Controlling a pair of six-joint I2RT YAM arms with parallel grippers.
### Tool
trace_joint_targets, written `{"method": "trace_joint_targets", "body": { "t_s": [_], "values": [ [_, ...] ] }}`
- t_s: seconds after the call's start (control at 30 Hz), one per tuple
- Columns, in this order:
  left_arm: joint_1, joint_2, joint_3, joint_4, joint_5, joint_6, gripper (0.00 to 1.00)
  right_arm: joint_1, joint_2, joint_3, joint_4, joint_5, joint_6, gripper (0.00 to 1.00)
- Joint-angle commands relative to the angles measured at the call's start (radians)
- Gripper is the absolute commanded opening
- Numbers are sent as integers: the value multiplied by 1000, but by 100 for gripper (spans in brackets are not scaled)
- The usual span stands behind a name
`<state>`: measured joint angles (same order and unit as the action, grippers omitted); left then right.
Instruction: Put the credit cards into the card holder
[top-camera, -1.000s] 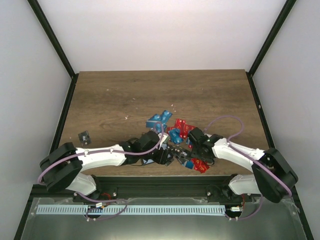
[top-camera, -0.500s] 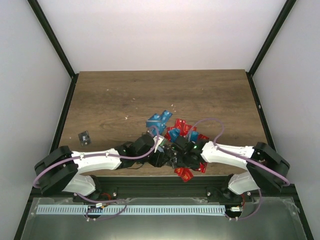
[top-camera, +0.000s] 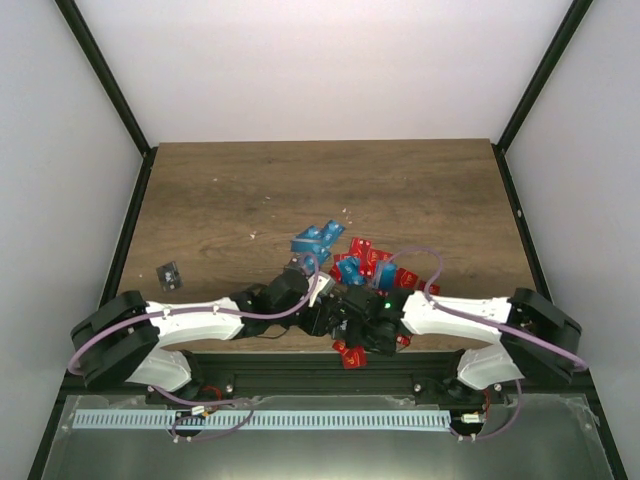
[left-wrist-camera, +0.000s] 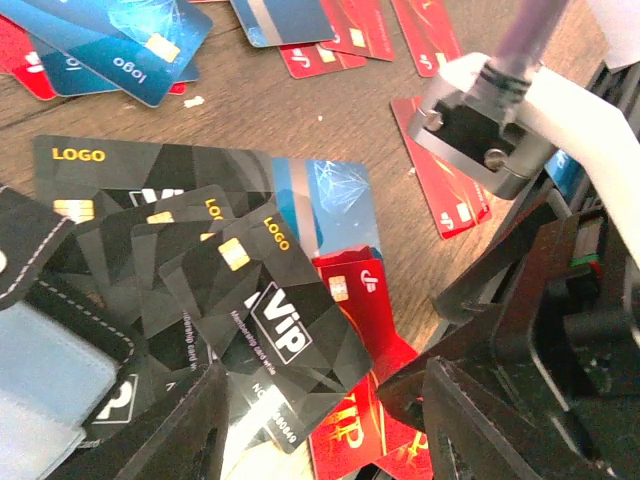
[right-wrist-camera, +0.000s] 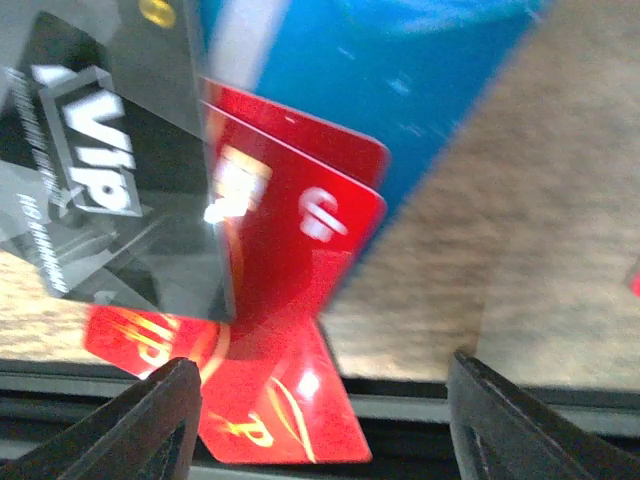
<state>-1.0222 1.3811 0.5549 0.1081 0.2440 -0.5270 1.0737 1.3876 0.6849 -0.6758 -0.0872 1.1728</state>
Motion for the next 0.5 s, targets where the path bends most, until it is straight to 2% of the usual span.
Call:
{"method": "trace_joint_targets", "body": {
  "t_s": [0.0, 0.13, 0.27, 0.47],
  "values": [
    [-3, 13, -8, 56, 63, -1, 55, 11, -92, -84, -88, -72, 35, 71],
    [-3, 12, -21, 71, 76, -11, 54, 11, -161, -164, 10, -169, 26, 74],
    [-3, 23, -26, 82, 89, -20, 53, -3, -192, -216, 104, -188, 19, 75],
    [-4, 20, -29, 73, 89, -25, 53, -48, -228, -304, 251, -223, 4, 71]
  ]
}}
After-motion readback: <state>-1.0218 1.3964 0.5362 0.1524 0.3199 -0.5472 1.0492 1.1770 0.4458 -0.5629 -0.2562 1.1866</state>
